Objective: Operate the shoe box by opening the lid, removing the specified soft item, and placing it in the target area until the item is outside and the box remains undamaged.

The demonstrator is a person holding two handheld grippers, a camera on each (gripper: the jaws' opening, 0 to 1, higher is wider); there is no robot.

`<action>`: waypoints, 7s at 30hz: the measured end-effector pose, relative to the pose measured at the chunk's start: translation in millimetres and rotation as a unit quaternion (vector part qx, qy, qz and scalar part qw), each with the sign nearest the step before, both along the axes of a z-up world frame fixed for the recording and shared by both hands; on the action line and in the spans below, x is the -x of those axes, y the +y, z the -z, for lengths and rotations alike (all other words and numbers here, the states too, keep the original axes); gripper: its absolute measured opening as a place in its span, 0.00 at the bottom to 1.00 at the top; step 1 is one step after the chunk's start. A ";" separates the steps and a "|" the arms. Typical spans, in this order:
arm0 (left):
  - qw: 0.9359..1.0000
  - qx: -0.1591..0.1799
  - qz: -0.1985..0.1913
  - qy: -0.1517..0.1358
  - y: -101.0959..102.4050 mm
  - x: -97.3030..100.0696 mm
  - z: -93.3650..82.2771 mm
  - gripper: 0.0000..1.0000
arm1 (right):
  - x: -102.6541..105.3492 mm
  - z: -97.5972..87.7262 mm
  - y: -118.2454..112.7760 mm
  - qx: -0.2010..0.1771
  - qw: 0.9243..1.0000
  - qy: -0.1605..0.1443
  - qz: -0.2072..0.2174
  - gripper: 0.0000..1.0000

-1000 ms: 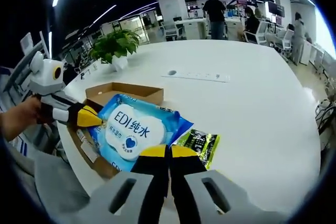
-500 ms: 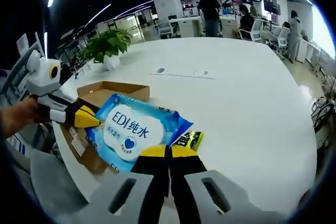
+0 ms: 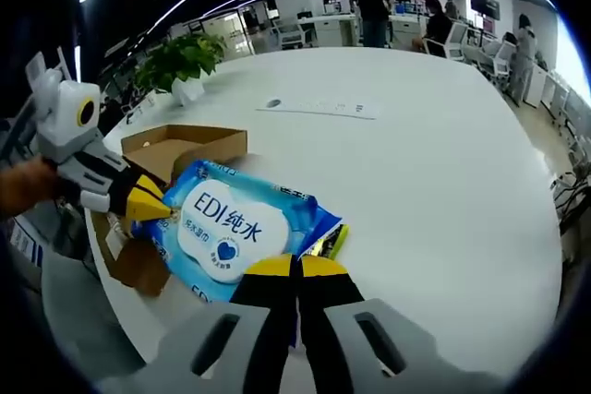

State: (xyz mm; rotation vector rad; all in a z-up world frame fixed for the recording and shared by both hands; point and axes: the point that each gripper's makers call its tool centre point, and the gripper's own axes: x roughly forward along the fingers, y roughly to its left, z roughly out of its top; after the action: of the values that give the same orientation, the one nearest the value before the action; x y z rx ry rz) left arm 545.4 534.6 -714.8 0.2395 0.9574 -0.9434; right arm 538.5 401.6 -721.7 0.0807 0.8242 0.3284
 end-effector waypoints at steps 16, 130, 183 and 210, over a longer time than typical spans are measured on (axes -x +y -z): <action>0.999 -0.036 0.030 0.007 -5.0 -7.2 28.4 0.00 | -7.6 31.0 -2.8 0.015 0.999 0.023 -0.022 0.00; 0.975 -0.020 0.210 -0.073 127.8 30.8 0.3 0.22 | 5.5 -46.0 188.0 0.083 0.945 -0.103 -0.299 0.21; 0.968 -0.028 0.245 -0.053 147.2 26.9 12.3 0.00 | -25.9 -6.6 249.5 0.115 0.937 -0.062 -0.325 0.00; 0.966 -0.020 0.241 -0.093 130.7 34.9 -79.9 0.00 | -20.1 -96.3 236.3 0.097 0.931 -0.110 -0.333 0.00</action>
State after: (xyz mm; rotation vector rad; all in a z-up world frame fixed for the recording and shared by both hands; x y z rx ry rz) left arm 510.5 665.3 -634.9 0.6046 0.7566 -1.3209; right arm 558.6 637.9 -625.4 -0.4269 0.6352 0.8759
